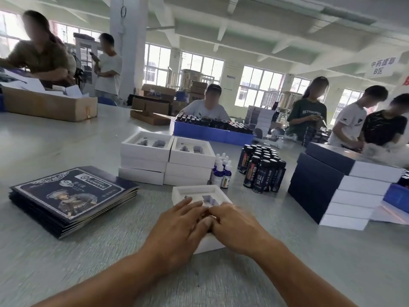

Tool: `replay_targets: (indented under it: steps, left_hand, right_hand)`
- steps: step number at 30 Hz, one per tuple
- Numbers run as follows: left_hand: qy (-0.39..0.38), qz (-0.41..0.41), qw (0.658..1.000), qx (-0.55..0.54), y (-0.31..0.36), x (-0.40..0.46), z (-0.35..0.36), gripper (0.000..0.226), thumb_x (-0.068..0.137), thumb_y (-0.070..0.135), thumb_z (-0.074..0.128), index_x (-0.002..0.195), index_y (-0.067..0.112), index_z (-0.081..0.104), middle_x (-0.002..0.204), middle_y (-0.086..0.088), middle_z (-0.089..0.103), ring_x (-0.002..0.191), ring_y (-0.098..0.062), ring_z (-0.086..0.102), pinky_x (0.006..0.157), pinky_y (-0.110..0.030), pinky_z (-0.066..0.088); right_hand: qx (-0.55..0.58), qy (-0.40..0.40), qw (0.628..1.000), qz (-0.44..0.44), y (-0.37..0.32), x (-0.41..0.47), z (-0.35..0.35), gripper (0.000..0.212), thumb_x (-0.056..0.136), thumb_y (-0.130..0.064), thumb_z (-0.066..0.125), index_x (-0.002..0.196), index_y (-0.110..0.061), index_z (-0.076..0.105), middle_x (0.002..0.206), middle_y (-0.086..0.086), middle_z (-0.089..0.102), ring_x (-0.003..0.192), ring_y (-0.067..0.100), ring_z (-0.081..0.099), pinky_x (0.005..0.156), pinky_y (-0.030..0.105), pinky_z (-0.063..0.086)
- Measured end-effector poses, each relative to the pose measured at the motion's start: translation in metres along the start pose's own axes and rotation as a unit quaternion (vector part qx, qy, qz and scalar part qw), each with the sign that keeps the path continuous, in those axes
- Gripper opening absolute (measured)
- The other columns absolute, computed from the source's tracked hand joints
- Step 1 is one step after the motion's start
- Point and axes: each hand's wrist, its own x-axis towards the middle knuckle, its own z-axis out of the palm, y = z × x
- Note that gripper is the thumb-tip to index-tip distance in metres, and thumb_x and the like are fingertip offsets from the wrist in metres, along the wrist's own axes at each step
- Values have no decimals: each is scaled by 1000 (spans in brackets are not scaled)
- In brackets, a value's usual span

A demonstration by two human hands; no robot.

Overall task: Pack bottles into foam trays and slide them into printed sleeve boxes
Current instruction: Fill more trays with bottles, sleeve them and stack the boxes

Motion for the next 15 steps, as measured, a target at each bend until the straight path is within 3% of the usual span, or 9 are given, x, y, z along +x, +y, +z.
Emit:
replay_targets:
  steps: [3, 5, 8, 10, 12, 15]
  left_hand:
    - [-9, 20, 1000, -6, 2, -3, 0, 72, 85, 73, 9, 145, 41, 36, 151, 24, 33, 139, 9, 9, 111, -18, 12]
    - [-22, 21, 1000, -2, 2, -4, -2, 82, 78, 83, 3, 144, 45, 35, 151, 29, 26, 140, 11, 4, 116, -24, 15]
    - [-54, 45, 997, 31, 3, -4, -3, 86, 68, 93, 6, 141, 54, 32, 150, 38, 10, 140, 12, -3, 118, -29, 17]
    - [-52, 79, 994, 58, 3, -3, -1, 83, 66, 94, 12, 139, 59, 31, 146, 42, 2, 140, 11, -5, 118, -28, 18]
    - [-42, 103, 991, 73, 6, -1, -2, 73, 71, 90, 24, 134, 57, 41, 148, 38, 16, 142, 5, 12, 113, -34, 32]
    - [23, 165, 982, 94, 4, 2, 0, 58, 82, 79, 35, 117, 43, 63, 131, 16, 59, 120, -13, 58, 76, -40, 60]
  right_hand:
    - [52, 11, 999, -5, 4, 0, -4, 27, 98, -36, 47, 99, -25, 71, 89, -2, 63, 79, 14, 59, 72, 34, 52]
    - [139, 94, 986, 18, 16, 3, -11, 23, 95, -29, 55, 90, -22, 76, 79, -5, 69, 70, 10, 62, 70, 32, 55]
    - [218, 229, 942, 112, 53, 12, -20, 17, 93, -22, 60, 92, -20, 77, 77, -10, 70, 69, 7, 65, 70, 29, 58]
    - [244, 248, 917, 195, 86, 16, -17, 14, 92, -22, 62, 97, -19, 74, 79, -8, 70, 70, 8, 66, 68, 29, 58]
    - [229, 226, 910, 261, 119, 21, -8, 13, 91, -25, 64, 98, -17, 72, 88, -3, 71, 78, 11, 66, 75, 32, 57]
    - [201, 213, 903, 314, 149, 39, -3, 12, 90, -32, 66, 90, -20, 66, 89, -1, 69, 74, 9, 60, 68, 29, 50]
